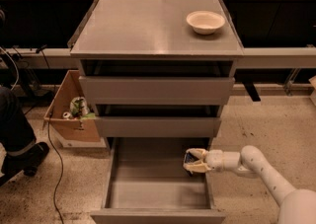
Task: Pick rxbar blueberry from bottom drawer and place on counter
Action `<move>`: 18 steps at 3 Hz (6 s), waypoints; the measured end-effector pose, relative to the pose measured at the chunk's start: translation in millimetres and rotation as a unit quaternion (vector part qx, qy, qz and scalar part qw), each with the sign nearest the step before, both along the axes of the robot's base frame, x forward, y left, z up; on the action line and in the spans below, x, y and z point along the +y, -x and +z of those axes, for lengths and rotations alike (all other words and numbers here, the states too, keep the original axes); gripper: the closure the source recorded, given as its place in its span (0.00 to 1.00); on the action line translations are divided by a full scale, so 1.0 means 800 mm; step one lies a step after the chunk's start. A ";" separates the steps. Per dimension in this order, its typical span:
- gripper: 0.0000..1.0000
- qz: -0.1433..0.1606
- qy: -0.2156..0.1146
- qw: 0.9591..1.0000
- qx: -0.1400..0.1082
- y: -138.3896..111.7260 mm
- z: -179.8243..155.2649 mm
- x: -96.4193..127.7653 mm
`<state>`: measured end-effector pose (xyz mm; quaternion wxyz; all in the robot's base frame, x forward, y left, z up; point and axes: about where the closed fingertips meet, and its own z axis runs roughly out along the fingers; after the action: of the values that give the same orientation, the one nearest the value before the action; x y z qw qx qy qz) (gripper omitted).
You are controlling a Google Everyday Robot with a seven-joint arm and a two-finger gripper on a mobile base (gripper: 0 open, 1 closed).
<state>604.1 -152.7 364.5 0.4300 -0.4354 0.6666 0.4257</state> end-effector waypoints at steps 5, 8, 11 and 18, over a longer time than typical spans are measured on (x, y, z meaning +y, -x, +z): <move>1.00 0.046 -0.042 0.986 -0.158 0.024 0.374 0.036; 1.00 0.066 -0.047 0.973 -0.218 -0.005 0.536 0.035; 1.00 0.081 -0.011 0.941 -0.329 -0.115 0.751 0.091; 0.35 -0.002 0.063 0.961 -0.270 -0.325 0.639 0.261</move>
Offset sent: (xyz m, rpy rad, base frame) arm -0.0088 0.0033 0.1212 -0.0079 -0.1799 0.0174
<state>864.2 56.2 875.5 0.5664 -0.5591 0.5521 0.2485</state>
